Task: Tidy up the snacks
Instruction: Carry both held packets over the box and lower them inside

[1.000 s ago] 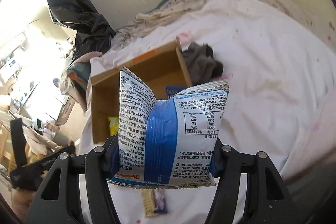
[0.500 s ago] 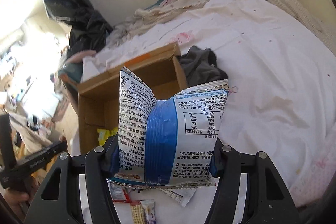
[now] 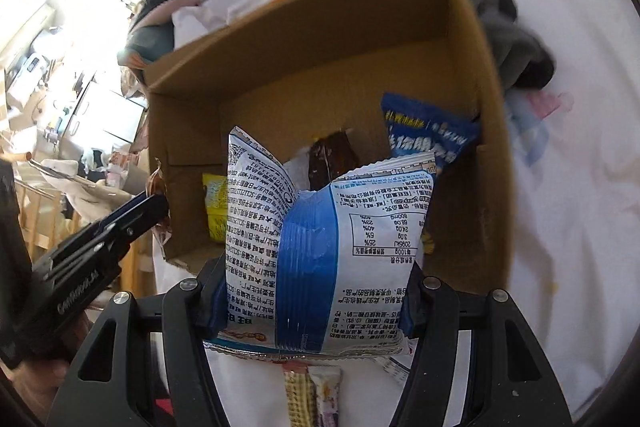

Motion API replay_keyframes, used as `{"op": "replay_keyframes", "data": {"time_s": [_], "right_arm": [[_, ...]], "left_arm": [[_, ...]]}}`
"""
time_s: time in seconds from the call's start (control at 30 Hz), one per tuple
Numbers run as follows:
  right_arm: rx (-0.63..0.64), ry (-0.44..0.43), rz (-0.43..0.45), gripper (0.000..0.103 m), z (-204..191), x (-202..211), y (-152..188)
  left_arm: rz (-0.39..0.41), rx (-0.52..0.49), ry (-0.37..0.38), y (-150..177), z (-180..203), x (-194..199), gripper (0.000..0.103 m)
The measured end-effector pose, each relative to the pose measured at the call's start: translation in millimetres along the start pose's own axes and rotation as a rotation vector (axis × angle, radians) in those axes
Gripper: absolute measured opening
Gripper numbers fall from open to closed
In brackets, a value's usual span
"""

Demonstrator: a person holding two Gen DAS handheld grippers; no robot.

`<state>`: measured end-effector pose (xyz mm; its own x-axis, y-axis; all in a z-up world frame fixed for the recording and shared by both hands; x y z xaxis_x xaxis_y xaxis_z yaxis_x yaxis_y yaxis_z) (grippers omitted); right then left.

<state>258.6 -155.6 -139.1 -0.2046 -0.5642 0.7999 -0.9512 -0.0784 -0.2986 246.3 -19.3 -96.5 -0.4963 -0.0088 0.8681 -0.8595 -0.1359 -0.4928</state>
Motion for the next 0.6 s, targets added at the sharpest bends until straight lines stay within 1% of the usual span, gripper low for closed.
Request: {"op": "replay_keyframes", "data": {"time_s": [0.1, 0.17, 0.3, 0.4, 0.53, 0.6], "right_arm": [[-0.049, -0.041, -0.024, 0.064, 4.6, -12.7, -8.8], [-0.06, -0.059, -0.037, 0.064, 4.9, -20.4, -13.6], [-0.031, -0.067, -0.015, 0.064, 3.2, -30.3, -23.3], [-0.055, -0.106, -0.007, 0.064, 5.2, -35.1, -29.3], [-0.091, -0.117, 0.06, 0.064, 14.8, -19.6, -37.4], [-0.104, -0.13, 0.115, 0.064, 18.6, -4.2, -44.5]], "left_arm": [[-0.018, 0.013, 0.009, 1.6, -1.8, -10.7, 0.013], [-0.025, 0.018, 0.016, 1.5, -2.7, -15.7, 0.013], [-0.007, -0.003, 0.011, -3.9, -0.9, -20.8, 0.013], [0.008, 0.001, 0.019, -10.1, -0.7, -21.8, 0.013], [0.024, 0.012, 0.041, -16.0, -2.4, -23.3, 0.013], [0.024, 0.026, 0.051, -16.6, -4.4, -24.5, 0.013]]}}
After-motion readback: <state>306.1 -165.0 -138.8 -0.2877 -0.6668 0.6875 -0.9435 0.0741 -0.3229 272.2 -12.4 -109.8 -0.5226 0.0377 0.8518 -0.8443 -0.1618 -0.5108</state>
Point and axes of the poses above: each gripper's, at about its wrist camera, not at the fingertips, and x roughly against the way its jaws point, z to its right, y to its underside, the point moved 9 cm from there along -x, roughly the way its jaws point, and after that the axes turned 3 degrees about x, right-handed, at the moved point
